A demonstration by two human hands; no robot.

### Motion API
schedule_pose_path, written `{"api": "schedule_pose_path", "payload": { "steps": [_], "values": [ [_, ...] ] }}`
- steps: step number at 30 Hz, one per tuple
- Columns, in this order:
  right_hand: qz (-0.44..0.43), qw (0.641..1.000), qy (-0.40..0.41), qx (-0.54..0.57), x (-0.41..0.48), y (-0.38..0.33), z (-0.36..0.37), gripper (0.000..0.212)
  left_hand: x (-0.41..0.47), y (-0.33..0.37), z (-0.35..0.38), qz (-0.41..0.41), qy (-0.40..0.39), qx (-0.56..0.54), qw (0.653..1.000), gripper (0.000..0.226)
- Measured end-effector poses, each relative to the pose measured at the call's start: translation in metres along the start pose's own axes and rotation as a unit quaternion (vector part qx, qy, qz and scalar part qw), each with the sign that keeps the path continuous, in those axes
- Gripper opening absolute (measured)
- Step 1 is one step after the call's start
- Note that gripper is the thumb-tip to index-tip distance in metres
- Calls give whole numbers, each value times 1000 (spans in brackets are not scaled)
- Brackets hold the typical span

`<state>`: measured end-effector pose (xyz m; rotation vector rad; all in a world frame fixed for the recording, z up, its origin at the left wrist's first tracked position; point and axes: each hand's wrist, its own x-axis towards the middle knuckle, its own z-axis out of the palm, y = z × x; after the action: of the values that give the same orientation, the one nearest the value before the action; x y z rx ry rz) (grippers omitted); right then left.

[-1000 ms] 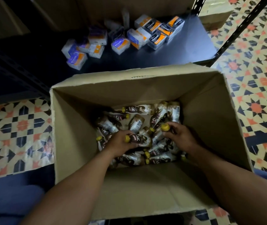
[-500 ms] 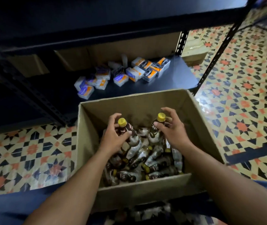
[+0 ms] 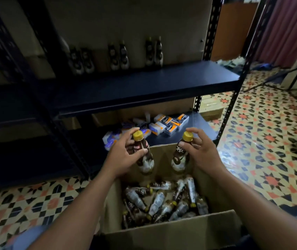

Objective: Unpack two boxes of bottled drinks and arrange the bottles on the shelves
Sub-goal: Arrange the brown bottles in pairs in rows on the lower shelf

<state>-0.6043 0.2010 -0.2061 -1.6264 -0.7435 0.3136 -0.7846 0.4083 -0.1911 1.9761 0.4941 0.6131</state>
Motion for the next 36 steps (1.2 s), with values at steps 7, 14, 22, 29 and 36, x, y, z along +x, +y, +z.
{"api": "schedule_pose_path", "payload": {
  "steps": [7,14,22,29,36],
  "values": [
    [-100,995,3,-22,69,-96,-5,41,59,75,-39,72,24,47,996,72],
    [-139,988,28,-56,163,-153,-1,40,138,120,-68,92,48,96,990,69],
    [-129,989,30,-68,266,-152,15,39,237,115,-81,87,85,102,987,70],
    [-102,993,27,-56,333,-112,32,36,305,86,-67,80,78,91,990,70],
    [-115,990,48,-71,370,-74,47,44,342,47,-43,73,82,75,991,73]
  ]
}}
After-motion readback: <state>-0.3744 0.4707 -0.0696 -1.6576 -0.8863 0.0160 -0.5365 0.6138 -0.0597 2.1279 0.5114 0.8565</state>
